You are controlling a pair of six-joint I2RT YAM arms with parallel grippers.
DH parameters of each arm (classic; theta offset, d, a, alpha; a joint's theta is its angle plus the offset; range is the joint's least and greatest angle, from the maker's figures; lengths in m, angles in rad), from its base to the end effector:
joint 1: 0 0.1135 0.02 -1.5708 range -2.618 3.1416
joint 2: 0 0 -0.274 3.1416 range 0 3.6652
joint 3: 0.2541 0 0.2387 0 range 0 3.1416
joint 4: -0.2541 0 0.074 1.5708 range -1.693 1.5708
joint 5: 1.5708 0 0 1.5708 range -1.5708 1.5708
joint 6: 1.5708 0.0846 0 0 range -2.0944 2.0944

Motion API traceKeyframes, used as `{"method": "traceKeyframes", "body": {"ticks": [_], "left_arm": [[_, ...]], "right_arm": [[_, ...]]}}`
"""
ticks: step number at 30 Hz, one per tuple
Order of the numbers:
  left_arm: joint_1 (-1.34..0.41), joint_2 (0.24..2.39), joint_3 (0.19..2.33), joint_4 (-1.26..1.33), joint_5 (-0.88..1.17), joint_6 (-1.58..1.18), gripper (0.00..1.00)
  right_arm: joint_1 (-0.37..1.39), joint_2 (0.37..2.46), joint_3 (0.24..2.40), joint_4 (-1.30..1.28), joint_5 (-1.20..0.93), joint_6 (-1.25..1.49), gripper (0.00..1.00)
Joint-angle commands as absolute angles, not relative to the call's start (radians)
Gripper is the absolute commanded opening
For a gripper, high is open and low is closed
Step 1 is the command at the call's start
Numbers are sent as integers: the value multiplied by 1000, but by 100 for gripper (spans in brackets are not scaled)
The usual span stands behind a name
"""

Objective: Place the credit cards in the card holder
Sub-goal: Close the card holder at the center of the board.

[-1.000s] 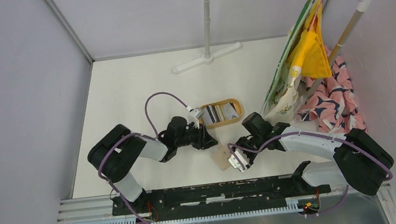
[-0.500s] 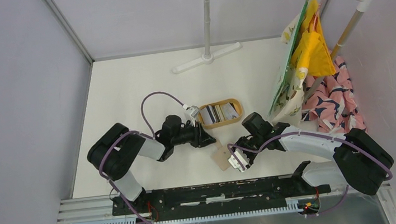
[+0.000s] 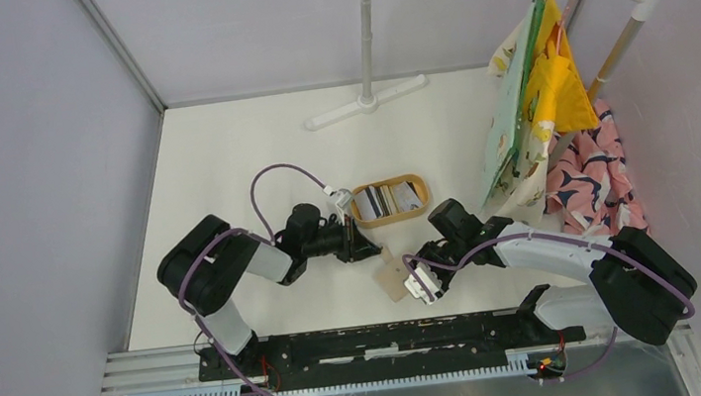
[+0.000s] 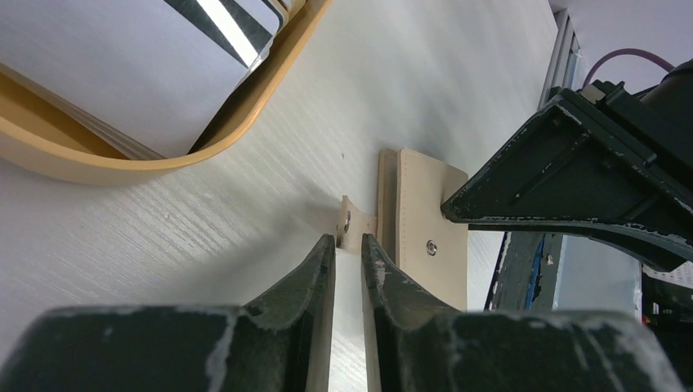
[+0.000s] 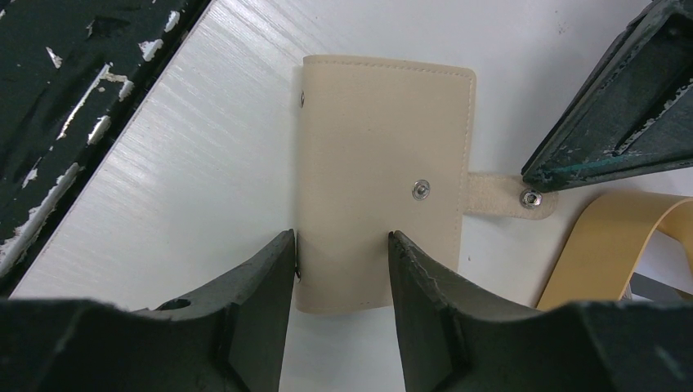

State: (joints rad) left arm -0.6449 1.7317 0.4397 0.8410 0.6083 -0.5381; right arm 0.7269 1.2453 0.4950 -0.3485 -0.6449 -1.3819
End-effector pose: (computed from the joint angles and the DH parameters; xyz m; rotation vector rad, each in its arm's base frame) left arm 0.2221 -0.2275 0.1158 0.5418 2.1427 -1.3230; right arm 0.1206 0.1753 0.1333 -2.2158 1.0330 0.5824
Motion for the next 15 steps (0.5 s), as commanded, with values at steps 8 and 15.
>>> {"method": "traceKeyframes", "body": {"ticks": [8, 15], "left_arm": [[-638, 1757, 471, 879, 642, -561, 21], [-635, 1764, 483, 869, 638, -561, 26]], "right_arm": [[734, 1253, 503, -359, -631, -1392, 51], [738, 1258, 505, -362, -632, -1395, 51]]}}
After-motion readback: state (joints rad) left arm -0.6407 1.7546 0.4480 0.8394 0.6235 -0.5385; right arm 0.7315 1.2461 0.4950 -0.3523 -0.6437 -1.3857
